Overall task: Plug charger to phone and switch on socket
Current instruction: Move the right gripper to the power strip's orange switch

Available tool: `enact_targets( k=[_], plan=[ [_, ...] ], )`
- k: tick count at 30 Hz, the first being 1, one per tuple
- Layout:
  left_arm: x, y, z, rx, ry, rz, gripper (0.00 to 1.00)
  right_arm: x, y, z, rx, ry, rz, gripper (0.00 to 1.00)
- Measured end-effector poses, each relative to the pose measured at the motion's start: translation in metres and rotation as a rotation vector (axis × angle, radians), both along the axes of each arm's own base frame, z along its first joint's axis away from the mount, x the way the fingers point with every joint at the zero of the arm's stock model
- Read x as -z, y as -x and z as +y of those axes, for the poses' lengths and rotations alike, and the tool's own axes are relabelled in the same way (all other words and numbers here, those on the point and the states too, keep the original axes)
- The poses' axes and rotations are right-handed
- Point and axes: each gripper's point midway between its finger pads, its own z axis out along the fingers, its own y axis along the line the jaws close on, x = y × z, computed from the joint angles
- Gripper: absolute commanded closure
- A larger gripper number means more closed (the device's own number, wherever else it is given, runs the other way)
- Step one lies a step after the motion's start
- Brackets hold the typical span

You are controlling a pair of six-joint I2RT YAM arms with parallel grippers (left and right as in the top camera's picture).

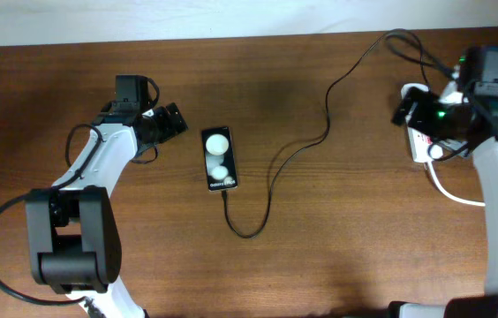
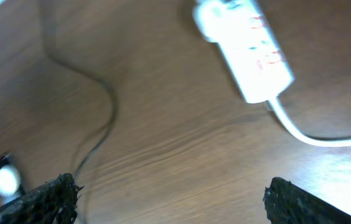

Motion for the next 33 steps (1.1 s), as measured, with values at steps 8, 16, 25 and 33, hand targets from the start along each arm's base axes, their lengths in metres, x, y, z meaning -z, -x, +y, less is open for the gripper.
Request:
enact_targets(
  k=[8, 16, 25, 33],
  plan=[
    [0.0, 0.0, 0.0, 0.0, 0.0, 0.0, 0.01, 0.075, -0.021, -0.079, 0.184, 0.054, 0.154, 0.01],
    [0.0, 0.0, 0.0, 0.0, 0.0, 0.0, 0.01, 0.147, -0.04, -0.134, 0.362, 0.115, 0.227, 0.01],
    [0.0, 0.0, 0.0, 0.0, 0.0, 0.0, 0.01, 0.196, -0.065, -0.16, 0.43, 0.132, 0.191, 0.01],
    [0.0, 0.0, 0.0, 0.0, 0.0, 0.0, 0.01, 0.208, -0.081, -0.176, 0.479, 0.152, 0.13, 0.01]
  ],
)
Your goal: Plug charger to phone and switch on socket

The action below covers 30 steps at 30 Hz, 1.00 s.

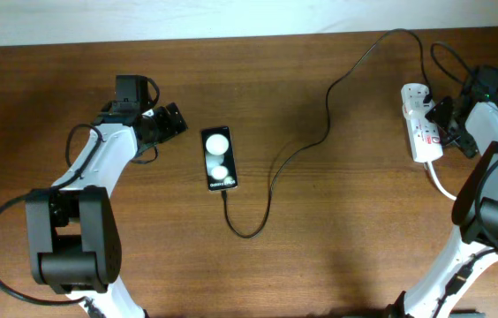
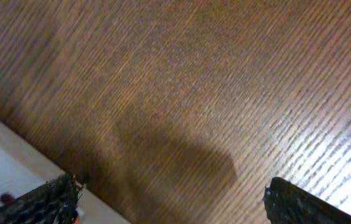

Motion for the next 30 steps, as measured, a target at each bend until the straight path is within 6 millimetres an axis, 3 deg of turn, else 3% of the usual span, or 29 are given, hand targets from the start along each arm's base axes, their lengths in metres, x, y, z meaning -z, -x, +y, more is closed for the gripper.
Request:
enact_targets(
  k=[15, 25, 30],
  plan=[
    [0.0, 0.0, 0.0, 0.0, 0.0, 0.0, 0.01, 0.003, -0.006, 0.006, -0.055, -0.188, -0.08, 0.01],
    [0.0, 0.0, 0.0, 0.0, 0.0, 0.0, 0.01, 0.002, 0.003, 0.01, -0.075, -0.209, -0.035, 0.01],
    [0.0, 0.0, 0.0, 0.0, 0.0, 0.0, 0.01, -0.002, -0.003, 0.015, -0.091, -0.172, -0.028, 0.01]
  ],
)
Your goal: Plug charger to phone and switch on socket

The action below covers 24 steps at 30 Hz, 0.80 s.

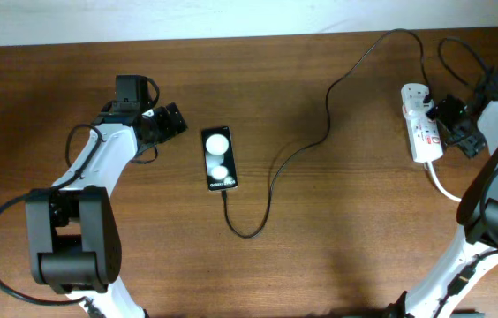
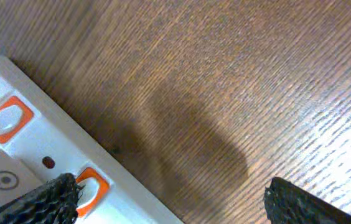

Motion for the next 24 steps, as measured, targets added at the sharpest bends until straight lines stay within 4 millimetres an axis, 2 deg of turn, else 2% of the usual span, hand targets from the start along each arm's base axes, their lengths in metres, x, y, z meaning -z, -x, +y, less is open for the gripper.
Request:
enact_targets(
  k=[20, 22, 24],
  plan=[
    [0.0, 0.0, 0.0, 0.0, 0.0, 0.0, 0.01, 0.0, 0.01, 0.007, -0.003, -0.011, 0.059, 0.01],
    [0.0, 0.0, 0.0, 0.0, 0.0, 0.0, 0.01, -0.001, 0.019, 0.014, -0.053, -0.024, 0.106, 0.01],
    [0.0, 0.0, 0.0, 0.0, 0.0, 0.0, 0.01, -0.003, 0.019, 0.013, -0.122, 0.002, 0.115, 0.01]
  ],
)
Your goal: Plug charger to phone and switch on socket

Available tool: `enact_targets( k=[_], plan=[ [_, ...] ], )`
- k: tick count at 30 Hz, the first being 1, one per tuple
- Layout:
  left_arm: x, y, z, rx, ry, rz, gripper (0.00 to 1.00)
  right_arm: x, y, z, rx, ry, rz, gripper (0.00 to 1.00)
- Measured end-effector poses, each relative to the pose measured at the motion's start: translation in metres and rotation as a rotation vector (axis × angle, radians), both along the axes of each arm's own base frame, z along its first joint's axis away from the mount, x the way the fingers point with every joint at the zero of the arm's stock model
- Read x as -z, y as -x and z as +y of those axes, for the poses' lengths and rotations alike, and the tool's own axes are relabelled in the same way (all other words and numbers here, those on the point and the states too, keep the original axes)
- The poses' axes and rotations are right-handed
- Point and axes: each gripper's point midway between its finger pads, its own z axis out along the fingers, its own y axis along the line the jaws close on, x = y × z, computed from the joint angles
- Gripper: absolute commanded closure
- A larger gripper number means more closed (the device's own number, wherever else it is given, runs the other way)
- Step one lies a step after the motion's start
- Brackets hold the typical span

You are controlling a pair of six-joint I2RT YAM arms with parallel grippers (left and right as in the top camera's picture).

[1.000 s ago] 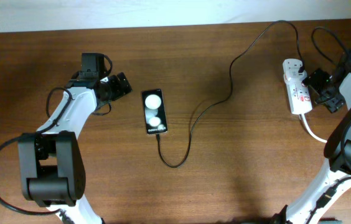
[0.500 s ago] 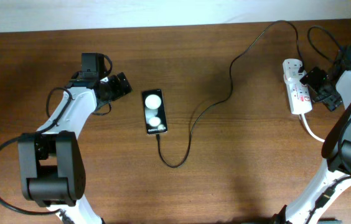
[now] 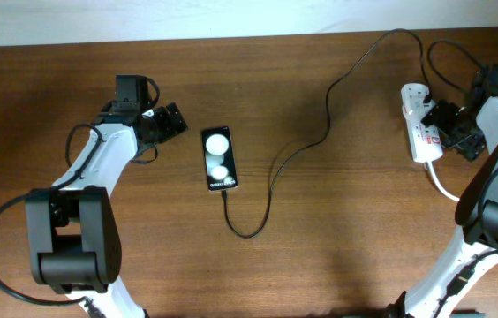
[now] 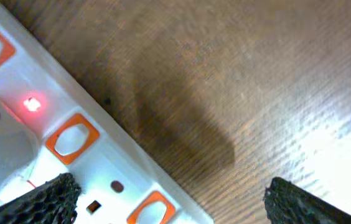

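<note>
The black phone (image 3: 219, 159) lies left of centre, with the black charger cable (image 3: 271, 177) joined to its lower end. The cable runs up and right to the white power strip (image 3: 418, 132). My right gripper (image 3: 450, 129) sits low at the strip's right side. In the right wrist view it (image 4: 172, 198) is open, its left finger (image 4: 48, 199) over the strip (image 4: 101, 174) and its right finger over bare wood. Orange switches (image 4: 71, 138) show there, and a red lamp (image 4: 32, 104) glows. My left gripper (image 3: 172, 122) rests open up-left of the phone, holding nothing.
A white lead (image 3: 450, 190) leaves the strip's lower end toward the right edge. Thin black wires (image 3: 448, 53) loop above the strip and my right arm. The wooden table (image 3: 346, 247) ends at a pale wall along the top.
A lamp on the strip that was dark is now glowing red. My right gripper has shifted a little along the strip, so more of the strip fills its view. The left arm has not moved.
My right gripper, open, first hung well above the strip, the phone having its cable in. Then it was low at the strip's right edge, close over the wood. Then it was over the orange switches with the lamp dark. Now the lamp is red.
</note>
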Motion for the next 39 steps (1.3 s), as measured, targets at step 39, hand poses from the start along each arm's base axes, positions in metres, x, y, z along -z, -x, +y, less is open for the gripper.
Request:
enact_targets(
  k=[39],
  plan=[
    [0.0, 0.0, 0.0, 0.0, 0.0, 0.0, 0.01, 0.001, -0.002, 0.024, -0.239, -0.048, 0.001, 0.01]
  ],
)
